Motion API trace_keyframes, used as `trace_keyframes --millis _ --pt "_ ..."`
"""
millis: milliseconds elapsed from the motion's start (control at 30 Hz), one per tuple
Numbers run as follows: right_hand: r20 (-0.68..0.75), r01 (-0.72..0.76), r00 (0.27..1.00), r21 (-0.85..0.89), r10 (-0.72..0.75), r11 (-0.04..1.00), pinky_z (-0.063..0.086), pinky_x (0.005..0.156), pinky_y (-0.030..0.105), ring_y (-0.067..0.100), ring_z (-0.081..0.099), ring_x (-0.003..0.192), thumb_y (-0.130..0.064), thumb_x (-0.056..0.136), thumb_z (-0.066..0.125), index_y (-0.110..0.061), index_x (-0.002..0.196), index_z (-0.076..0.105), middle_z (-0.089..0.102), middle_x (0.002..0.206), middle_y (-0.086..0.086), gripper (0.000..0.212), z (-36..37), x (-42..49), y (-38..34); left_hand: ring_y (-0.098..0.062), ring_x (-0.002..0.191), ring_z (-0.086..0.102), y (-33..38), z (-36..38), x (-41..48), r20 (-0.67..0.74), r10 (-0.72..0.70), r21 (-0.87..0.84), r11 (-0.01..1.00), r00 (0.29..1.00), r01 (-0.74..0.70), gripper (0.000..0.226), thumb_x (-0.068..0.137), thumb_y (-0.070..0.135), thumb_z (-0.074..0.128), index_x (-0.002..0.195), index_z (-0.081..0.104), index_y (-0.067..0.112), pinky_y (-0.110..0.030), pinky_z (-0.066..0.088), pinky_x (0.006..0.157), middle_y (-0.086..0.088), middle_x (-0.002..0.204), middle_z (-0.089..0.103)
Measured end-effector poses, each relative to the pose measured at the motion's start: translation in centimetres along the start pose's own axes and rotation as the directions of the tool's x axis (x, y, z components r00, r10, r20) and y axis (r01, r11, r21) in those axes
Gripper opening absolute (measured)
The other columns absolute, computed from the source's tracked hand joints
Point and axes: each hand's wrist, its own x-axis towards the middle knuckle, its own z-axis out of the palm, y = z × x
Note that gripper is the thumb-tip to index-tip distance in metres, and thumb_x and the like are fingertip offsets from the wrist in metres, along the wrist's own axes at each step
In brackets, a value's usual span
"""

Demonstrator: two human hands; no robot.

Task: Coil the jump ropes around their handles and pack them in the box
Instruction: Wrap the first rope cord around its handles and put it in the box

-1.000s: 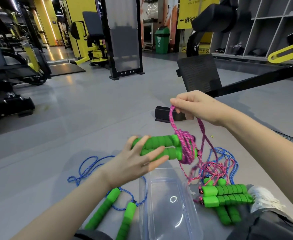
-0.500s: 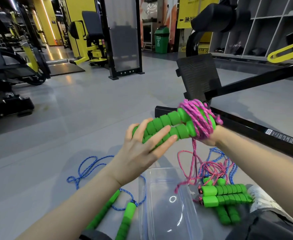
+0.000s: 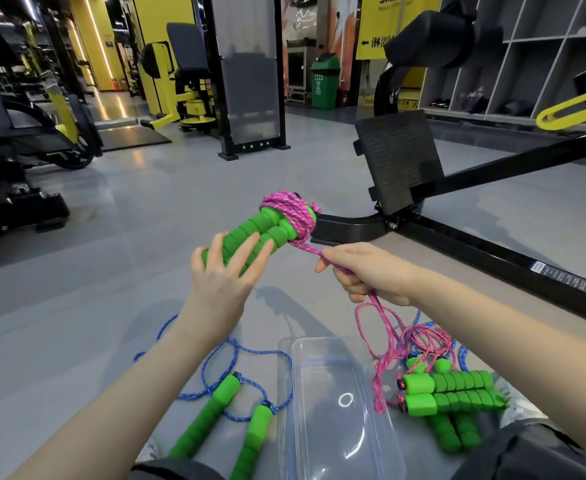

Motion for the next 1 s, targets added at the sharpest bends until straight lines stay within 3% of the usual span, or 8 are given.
trace_keyframes --millis 233,433,533,667,767,833,900,1000 --pt "0.082 0.034 0.997 -0.344 -0.006 0.938 0.040 0.046 0.024 0.008 0.022 0.039 -0.026 0.100 0.041 -0.011 0.082 0.057 0.026 0.051 -0.003 0.029 0.0 -1.1 -2.0 -0.048 0.098 0.055 -0.8 0.5 -1.2 0.225 0.012 0.048 0.999 0.974 -0.023 0.100 0.036 -0.017 0.064 0.129 0.042 0.014 -0.049 0.043 0.074 -0.011 0.122 0.062" --pt "0.120 0.068 0.993 -0.558 -0.001 0.827 0.048 0.047 0.024 0.006 0.030 0.033 -0.027 0.098 0.045 -0.008 0.083 0.059 0.032 0.044 -0.010 0.028 -0.3 -1.7 -4.0 -0.048 0.092 0.056 -1.4 0.9 -1.1 0.298 0.010 0.072 0.997 0.954 -0.032 0.096 0.033 -0.018 0.066 0.125 0.057 0.010 -0.049 0.044 0.068 -0.014 0.118 0.063" --pt "0.117 0.097 0.993 -0.681 -0.023 0.726 0.050 0.052 0.027 0.012 0.045 0.036 -0.029 0.097 0.048 -0.008 0.083 0.061 0.038 0.046 -0.009 0.029 -0.7 -1.9 -4.6 -0.048 0.093 0.055 -2.1 1.3 -1.7 0.318 0.018 0.092 0.994 0.948 -0.050 0.101 0.031 -0.015 0.068 0.127 0.049 0.012 -0.049 0.044 0.068 -0.013 0.119 0.061" --pt "0.168 0.115 0.986 -0.681 0.002 0.723 0.048 0.063 0.038 0.016 0.059 0.042 -0.023 0.095 0.053 -0.005 0.087 0.063 0.039 0.043 -0.009 0.022 -1.7 -2.5 -5.5 -0.049 0.100 0.049 -2.5 2.0 -3.0 0.306 0.107 0.090 0.986 0.946 -0.141 0.091 0.043 -0.007 0.053 0.131 0.042 0.013 -0.051 0.040 0.073 -0.013 0.125 0.053" --pt "0.153 0.134 0.987 -0.583 -0.054 0.801 0.057 0.072 0.040 0.014 0.053 0.040 -0.015 0.093 0.056 0.002 0.094 0.064 0.038 0.042 -0.005 0.020 -3.2 -3.2 -6.6 -0.049 0.104 0.046 -2.6 2.3 -3.5 0.310 0.170 0.110 0.971 0.935 -0.213 0.089 0.045 -0.003 0.055 0.132 0.042 0.012 -0.050 0.038 0.075 -0.011 0.127 0.045" --pt "0.107 0.170 0.985 -0.506 -0.134 0.846 0.057 0.062 0.033 0.012 0.040 0.039 -0.017 0.093 0.056 0.004 0.093 0.066 0.035 0.043 -0.003 0.023 -3.9 -3.5 -7.2 -0.048 0.103 0.046 -2.5 2.1 -3.4 0.296 0.207 0.092 0.966 0.933 -0.243 0.088 0.046 -0.005 0.052 0.131 0.041 0.012 -0.050 0.039 0.074 -0.010 0.127 0.044" --pt "0.055 0.217 0.974 -0.484 -0.218 0.848 0.040 0.050 0.027 0.011 0.030 0.045 -0.021 0.092 0.057 0.000 0.092 0.068 0.033 0.050 0.000 0.024 -4.1 -3.5 -7.5 -0.049 0.102 0.049 -2.0 1.7 -3.3 0.272 0.274 0.058 0.952 0.922 -0.301 0.085 0.049 -0.007 0.049 0.132 0.041 0.012 -0.052 0.043 0.074 -0.011 0.128 0.044" --pt "-0.050 0.300 0.932 -0.447 -0.358 0.843 0.032 0.049 0.021 0.011 0.029 0.048 -0.024 0.093 0.055 -0.003 0.093 0.068 0.033 0.056 0.004 0.026 -4.5 -3.1 -7.7 -0.050 0.103 0.052 -1.0 1.0 -3.0 0.225 0.421 -0.002 0.902 0.879 -0.431 0.088 0.051 -0.009 0.060 0.134 0.042 0.013 -0.055 0.046 0.076 -0.011 0.128 0.046"
